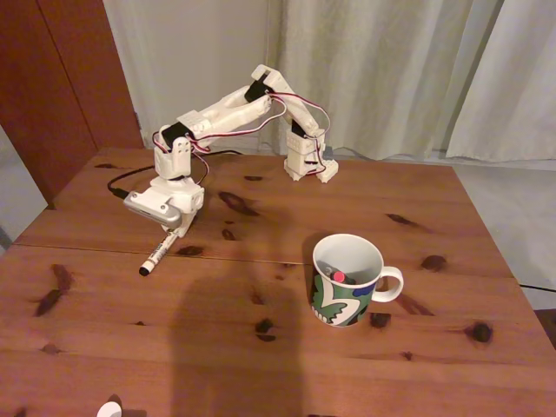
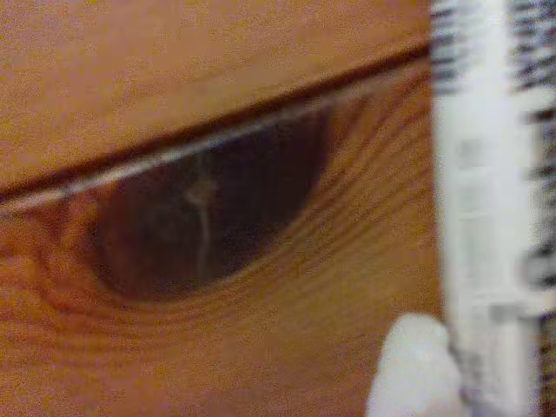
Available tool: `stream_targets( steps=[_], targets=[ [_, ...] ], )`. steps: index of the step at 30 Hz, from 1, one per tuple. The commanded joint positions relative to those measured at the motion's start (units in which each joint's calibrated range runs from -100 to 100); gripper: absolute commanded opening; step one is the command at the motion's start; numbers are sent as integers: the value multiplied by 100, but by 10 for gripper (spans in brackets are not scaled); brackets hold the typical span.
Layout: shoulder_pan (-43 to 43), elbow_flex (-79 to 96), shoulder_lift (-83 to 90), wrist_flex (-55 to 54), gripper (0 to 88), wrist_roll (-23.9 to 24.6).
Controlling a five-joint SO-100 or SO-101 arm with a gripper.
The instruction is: Clean up the desk and place the pens and markers into the cup
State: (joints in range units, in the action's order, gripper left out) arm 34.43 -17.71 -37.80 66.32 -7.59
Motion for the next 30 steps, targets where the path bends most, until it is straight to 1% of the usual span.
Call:
stream_targets(
  steps=[1, 6, 7, 9, 10, 12, 18, 23, 30],
  targets=[
    [27, -231, 52, -116, 137, -37],
    [27, -231, 52, -116, 125, -37],
    [27, -231, 52, -116, 100, -37],
    [35, -231, 52, -116, 16, -37],
    [35, -231, 52, -116, 0, -37],
    [35, -231, 77, -116, 11, -37],
    [-38, -267, 242, -107, 8, 5],
    [-231, -114, 1144, -30, 8, 52],
    [-922, 707, 2700, -116, 7, 508]
  ],
)
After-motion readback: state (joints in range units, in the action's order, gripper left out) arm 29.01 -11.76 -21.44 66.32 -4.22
